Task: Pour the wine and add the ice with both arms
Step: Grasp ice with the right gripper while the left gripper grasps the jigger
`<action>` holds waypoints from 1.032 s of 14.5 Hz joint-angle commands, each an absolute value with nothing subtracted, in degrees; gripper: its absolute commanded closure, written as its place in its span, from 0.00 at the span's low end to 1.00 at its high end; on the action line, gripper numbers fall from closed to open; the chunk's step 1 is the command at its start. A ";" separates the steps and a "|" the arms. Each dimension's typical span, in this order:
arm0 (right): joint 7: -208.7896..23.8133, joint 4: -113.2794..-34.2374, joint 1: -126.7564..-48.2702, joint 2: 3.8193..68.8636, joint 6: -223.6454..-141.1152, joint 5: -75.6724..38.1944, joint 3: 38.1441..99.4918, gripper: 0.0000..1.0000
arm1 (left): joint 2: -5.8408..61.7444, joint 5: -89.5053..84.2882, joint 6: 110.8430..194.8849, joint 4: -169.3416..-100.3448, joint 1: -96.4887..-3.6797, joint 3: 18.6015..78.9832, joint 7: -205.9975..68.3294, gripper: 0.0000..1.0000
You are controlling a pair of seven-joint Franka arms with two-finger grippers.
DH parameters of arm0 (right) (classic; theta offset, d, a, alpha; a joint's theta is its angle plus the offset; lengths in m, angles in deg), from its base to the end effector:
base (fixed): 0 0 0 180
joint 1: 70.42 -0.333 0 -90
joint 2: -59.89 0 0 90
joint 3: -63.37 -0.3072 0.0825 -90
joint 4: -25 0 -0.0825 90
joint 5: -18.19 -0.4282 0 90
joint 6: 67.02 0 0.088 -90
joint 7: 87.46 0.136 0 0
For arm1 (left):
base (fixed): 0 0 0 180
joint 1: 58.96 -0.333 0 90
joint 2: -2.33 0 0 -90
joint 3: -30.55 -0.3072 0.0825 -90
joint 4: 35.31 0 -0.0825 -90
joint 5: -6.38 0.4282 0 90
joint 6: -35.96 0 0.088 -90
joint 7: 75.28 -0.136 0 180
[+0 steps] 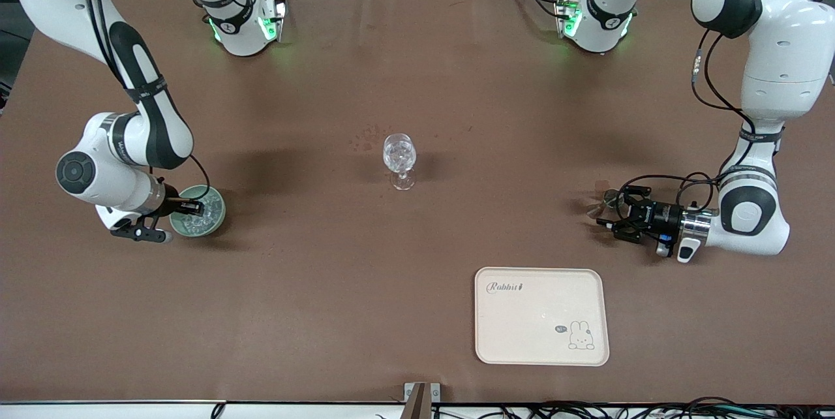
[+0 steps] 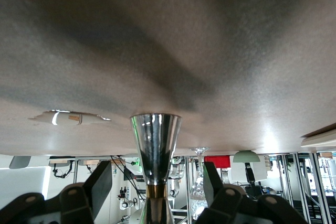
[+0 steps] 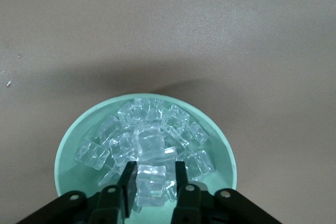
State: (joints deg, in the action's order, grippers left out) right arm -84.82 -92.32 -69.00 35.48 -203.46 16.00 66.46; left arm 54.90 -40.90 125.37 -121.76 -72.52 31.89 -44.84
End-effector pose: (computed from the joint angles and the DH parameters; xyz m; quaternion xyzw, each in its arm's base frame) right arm 0.6054 -0.0478 0.1504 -0.9961 0.0748 0.0457 0.0020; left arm 0.6318 0.0346 0.0608 0.7108 0.4543 -0.4386 0.3096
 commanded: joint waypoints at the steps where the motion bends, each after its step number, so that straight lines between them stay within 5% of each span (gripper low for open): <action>1: -85.61 -93.65 -68.92 36.43 -203.96 15.12 66.36 0.65 | 54.63 -41.96 123.95 -122.05 -72.58 32.22 -44.08 0.25; 7: -85.35 -93.39 -68.92 36.43 -203.87 15.03 66.36 0.79 | 54.63 -41.96 122.80 -121.97 -73.02 32.22 -44.43 0.39; 12: -85.26 -90.85 -68.92 36.43 -202.21 15.03 66.36 0.94 | 54.54 -41.87 122.71 -121.79 -73.20 32.22 -44.52 0.78; 15: -85.17 -83.40 -68.48 36.60 -190.99 15.03 66.44 0.98 | 54.45 -41.69 122.71 -121.53 -72.67 32.22 -44.52 0.98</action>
